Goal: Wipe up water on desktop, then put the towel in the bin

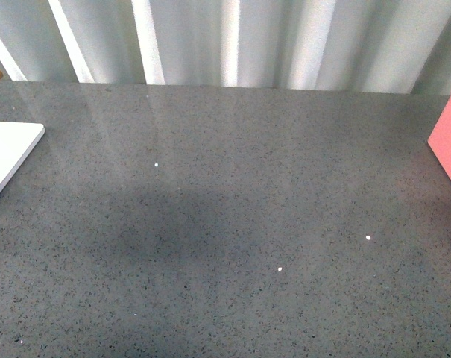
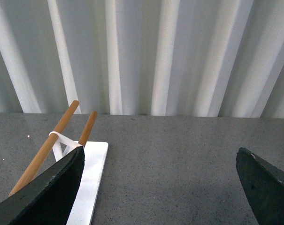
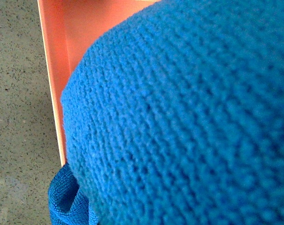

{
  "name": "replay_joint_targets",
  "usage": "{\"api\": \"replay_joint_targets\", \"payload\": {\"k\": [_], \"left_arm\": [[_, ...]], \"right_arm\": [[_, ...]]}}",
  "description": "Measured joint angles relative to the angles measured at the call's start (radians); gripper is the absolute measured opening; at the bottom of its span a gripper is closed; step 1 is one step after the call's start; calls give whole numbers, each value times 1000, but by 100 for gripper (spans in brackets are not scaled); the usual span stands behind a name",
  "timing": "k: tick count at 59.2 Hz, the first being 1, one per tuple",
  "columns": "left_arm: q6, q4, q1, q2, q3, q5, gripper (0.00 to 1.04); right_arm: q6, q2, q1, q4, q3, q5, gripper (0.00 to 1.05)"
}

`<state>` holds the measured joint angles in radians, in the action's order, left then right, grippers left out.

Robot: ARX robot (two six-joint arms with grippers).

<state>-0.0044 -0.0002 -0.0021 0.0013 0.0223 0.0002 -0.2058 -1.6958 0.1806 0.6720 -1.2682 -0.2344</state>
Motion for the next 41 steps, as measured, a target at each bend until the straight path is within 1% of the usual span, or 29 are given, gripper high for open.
{"api": "replay_joint_targets", "payload": {"k": [6, 7, 8, 11, 29, 33, 41], "left_arm": [[0, 0, 0, 0, 0, 0, 98], [0, 0, 0, 0, 0, 0, 98], [0, 0, 0, 0, 0, 0, 98], [0, 0, 0, 0, 0, 0, 98], [0, 0, 0, 0, 0, 0, 98], [0, 0, 0, 0, 0, 0, 98], [0, 0, 0, 0, 0, 0, 98]], "right_arm": [[0, 4, 0, 0, 1, 0, 37], [-1, 5, 0, 0, 1, 0, 42], [-1, 5, 0, 0, 1, 0, 44], [-1, 6, 0, 0, 1, 0, 54], [-3, 8, 0, 0, 1, 0, 100], [-4, 8, 0, 0, 1, 0, 97], [-4, 8, 0, 0, 1, 0, 98]]}}
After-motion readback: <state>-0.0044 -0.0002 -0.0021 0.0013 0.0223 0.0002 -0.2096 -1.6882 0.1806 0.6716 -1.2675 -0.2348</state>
